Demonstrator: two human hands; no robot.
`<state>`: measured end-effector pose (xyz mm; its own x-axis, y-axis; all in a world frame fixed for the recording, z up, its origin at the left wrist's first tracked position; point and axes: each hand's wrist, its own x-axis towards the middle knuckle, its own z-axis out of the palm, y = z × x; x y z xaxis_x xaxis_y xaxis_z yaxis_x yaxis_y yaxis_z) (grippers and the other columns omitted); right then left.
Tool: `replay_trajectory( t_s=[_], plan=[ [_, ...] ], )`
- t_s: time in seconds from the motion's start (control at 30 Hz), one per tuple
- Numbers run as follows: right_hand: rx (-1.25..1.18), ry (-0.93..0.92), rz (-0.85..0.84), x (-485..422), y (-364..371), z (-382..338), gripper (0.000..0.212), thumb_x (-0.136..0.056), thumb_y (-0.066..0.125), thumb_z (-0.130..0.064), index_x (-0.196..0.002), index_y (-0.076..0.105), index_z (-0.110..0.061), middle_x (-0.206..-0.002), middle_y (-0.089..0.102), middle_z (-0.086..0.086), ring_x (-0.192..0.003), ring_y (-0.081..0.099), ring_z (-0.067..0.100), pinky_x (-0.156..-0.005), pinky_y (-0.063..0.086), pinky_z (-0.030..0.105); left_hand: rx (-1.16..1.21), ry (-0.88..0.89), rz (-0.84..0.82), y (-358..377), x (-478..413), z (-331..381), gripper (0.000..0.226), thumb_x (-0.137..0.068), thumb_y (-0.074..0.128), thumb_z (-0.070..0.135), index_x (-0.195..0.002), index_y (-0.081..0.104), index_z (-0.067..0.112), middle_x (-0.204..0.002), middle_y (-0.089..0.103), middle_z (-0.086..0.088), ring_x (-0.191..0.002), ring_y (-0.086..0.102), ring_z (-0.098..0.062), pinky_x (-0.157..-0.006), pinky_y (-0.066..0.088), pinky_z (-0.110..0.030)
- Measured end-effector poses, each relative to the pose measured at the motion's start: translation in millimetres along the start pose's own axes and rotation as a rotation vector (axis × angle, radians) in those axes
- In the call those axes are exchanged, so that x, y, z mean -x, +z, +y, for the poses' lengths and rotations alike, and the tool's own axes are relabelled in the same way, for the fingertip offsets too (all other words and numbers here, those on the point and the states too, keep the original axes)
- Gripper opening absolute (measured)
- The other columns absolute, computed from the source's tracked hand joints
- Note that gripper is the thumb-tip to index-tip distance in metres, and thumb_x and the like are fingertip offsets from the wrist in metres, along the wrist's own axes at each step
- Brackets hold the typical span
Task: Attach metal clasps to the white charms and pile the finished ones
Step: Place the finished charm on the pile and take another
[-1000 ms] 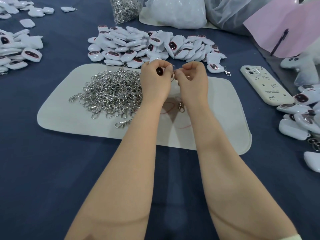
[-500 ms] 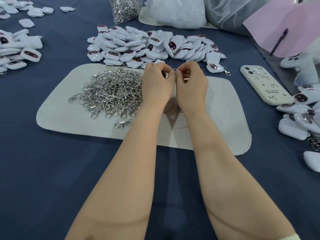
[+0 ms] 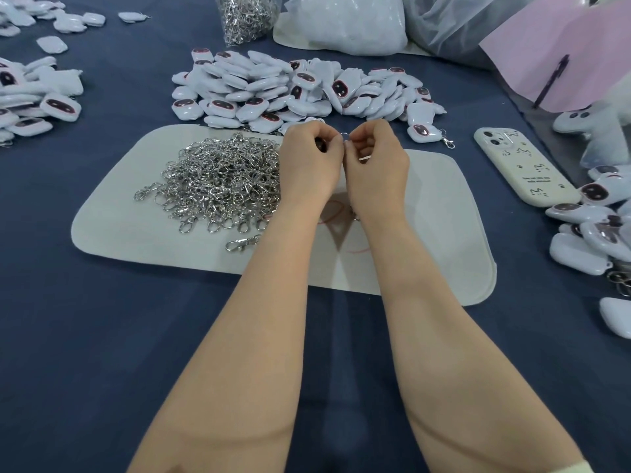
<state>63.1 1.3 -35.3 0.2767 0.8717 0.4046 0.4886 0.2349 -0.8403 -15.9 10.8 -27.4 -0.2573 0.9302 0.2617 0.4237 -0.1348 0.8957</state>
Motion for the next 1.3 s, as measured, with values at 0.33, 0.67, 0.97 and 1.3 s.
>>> replay_trajectory(
  t_s=[0.33, 0.67, 0.97, 1.3],
  plan=[
    [-0.027, 0.042, 0.037, -0.8, 0.5, -0.1, 0.006, -0.086, 0.058, -0.006, -0.092, 0.058, -0.006, -0.089, 0.062, 0.003, -0.078, 0.053, 0.012, -0.077, 0.047, 0.028, -0.085, 0.024, -0.007, 3.3, -0.5, -1.9, 0.010, -0.090, 0.058, 0.017, -0.091, 0.067, 0.014, -0.106, 0.063, -0.009, -0.091, 0.058, -0.017, -0.077, 0.037, -0.017],
    [-0.031, 0.040, 0.024, -0.4, 0.1, -0.1, 0.007, -0.086, 0.057, -0.004, -0.093, 0.059, -0.006, -0.092, 0.064, 0.006, -0.078, 0.053, 0.012, -0.076, 0.047, 0.026, -0.073, 0.052, 0.001, 3.5, 0.7, -2.4, 0.008, -0.089, 0.058, 0.014, -0.090, 0.067, 0.012, -0.106, 0.061, -0.009, -0.084, 0.052, -0.012, -0.074, 0.033, -0.013],
    [-0.029, 0.047, 0.024, -0.6, -0.1, -0.4, 0.005, -0.086, 0.058, -0.005, -0.090, 0.058, -0.008, -0.091, 0.064, 0.006, -0.076, 0.051, 0.011, -0.075, 0.044, 0.022, -0.075, 0.045, -0.003, 3.3, 0.6, -2.1, 0.009, -0.089, 0.058, 0.014, -0.090, 0.067, 0.011, -0.105, 0.061, -0.010, -0.081, 0.050, -0.012, -0.073, 0.035, -0.014],
    [-0.019, 0.058, 0.014, -0.5, 0.1, -0.6, 0.007, -0.086, 0.056, -0.005, -0.093, 0.058, -0.008, -0.093, 0.063, 0.006, -0.078, 0.052, 0.011, -0.079, 0.046, 0.026, -0.104, 0.068, 0.006, 3.6, 1.9, -2.3, 0.009, -0.090, 0.058, 0.013, -0.091, 0.066, 0.009, -0.105, 0.056, -0.008, -0.075, 0.045, -0.009, -0.068, 0.028, -0.011]
  ],
)
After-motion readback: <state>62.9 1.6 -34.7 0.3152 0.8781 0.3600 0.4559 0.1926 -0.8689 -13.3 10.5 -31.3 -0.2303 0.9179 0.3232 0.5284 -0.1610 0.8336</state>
